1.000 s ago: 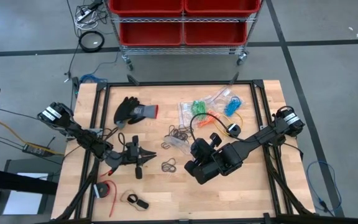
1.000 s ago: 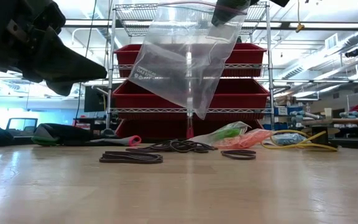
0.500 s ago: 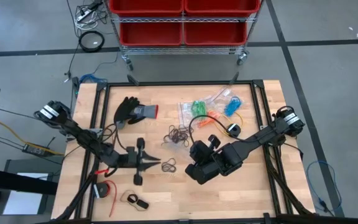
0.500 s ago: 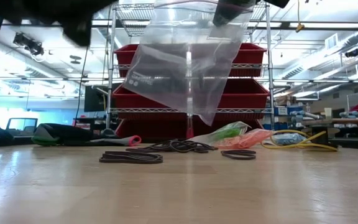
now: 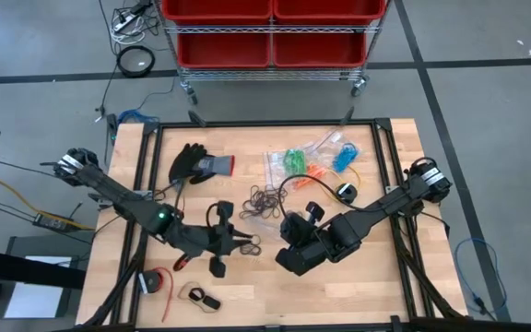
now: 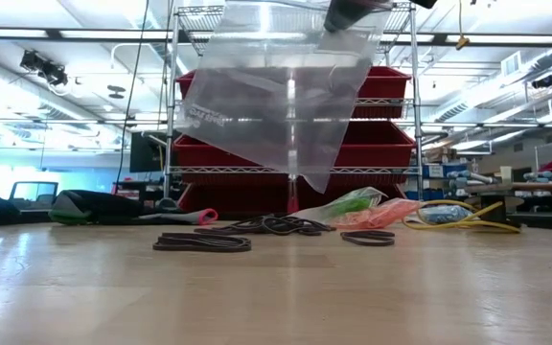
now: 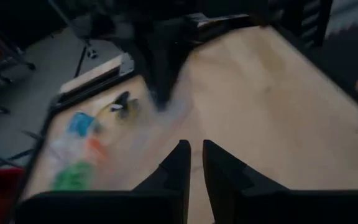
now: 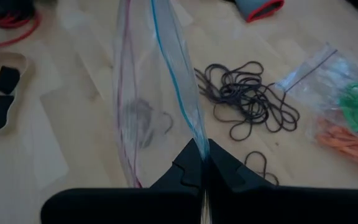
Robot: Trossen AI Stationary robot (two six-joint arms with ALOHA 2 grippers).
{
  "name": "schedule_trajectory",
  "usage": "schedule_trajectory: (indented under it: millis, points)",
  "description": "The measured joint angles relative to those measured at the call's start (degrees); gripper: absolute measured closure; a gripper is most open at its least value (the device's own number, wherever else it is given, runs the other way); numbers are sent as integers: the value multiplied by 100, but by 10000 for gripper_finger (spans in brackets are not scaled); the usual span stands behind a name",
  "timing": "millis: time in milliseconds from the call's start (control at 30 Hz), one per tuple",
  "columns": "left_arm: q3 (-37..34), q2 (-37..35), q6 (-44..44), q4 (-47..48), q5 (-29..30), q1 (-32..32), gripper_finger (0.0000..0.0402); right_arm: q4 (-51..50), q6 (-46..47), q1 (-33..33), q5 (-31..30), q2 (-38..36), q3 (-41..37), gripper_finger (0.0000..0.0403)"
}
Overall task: Sort rubber bands
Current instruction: Open the transparent zip bag
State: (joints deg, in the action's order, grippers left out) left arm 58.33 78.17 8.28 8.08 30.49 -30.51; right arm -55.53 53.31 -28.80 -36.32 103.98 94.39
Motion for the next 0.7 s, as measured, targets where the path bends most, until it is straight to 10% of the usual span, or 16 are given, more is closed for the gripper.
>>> schedule_trajectory:
  millis: [700]
  points:
    - [1163,475,2149,1747,-571,229,163,344,-178,48,596,0,0,403]
